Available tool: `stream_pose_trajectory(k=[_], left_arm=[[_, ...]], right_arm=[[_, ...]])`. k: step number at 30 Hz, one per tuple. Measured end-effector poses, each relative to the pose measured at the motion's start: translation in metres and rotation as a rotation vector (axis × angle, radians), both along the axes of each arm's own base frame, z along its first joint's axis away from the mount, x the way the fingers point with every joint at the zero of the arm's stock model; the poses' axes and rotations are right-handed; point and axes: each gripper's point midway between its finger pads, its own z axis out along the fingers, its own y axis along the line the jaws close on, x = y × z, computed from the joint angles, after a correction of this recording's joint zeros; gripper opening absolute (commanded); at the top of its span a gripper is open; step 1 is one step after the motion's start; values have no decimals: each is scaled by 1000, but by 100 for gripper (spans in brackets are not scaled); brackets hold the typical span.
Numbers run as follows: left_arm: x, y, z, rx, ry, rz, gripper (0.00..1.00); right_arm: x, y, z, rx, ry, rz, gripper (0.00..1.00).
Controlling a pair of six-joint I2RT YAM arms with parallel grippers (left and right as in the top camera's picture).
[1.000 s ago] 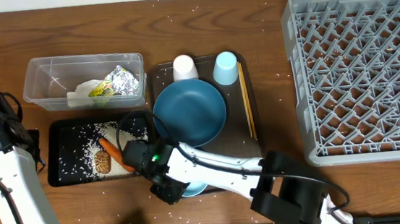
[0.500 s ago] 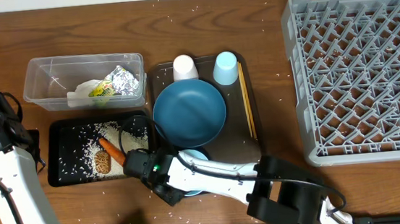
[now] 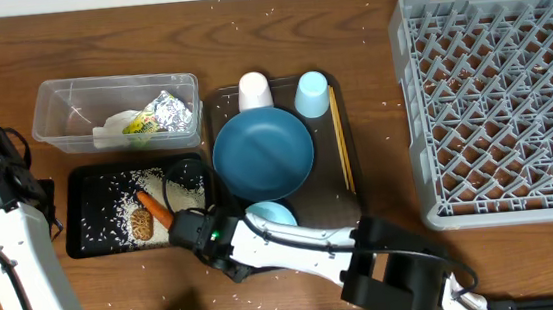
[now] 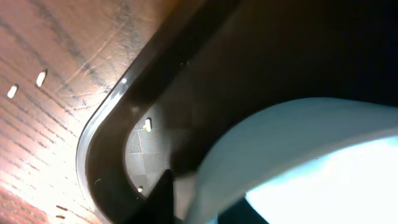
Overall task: Sort waste into correct bins and load items into the dishwasher rack
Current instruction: 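Grasp the light-blue bowl rim with the right gripper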
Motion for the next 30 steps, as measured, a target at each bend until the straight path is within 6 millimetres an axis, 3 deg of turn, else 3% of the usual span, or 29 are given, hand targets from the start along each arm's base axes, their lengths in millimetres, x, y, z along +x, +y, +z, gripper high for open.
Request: stream_pose_trajectory(k=[13,21,30], left_arm=[[0,0,0,0,0,0,98],[0,0,0,0,0,0,98],[0,0,0,0,0,0,98]], right_arm=[[-23,-3,4,-71,-57,71,1],[-27,11,33,-56,-64,87,1],[-4,-7,65,-168,-217,74,1]])
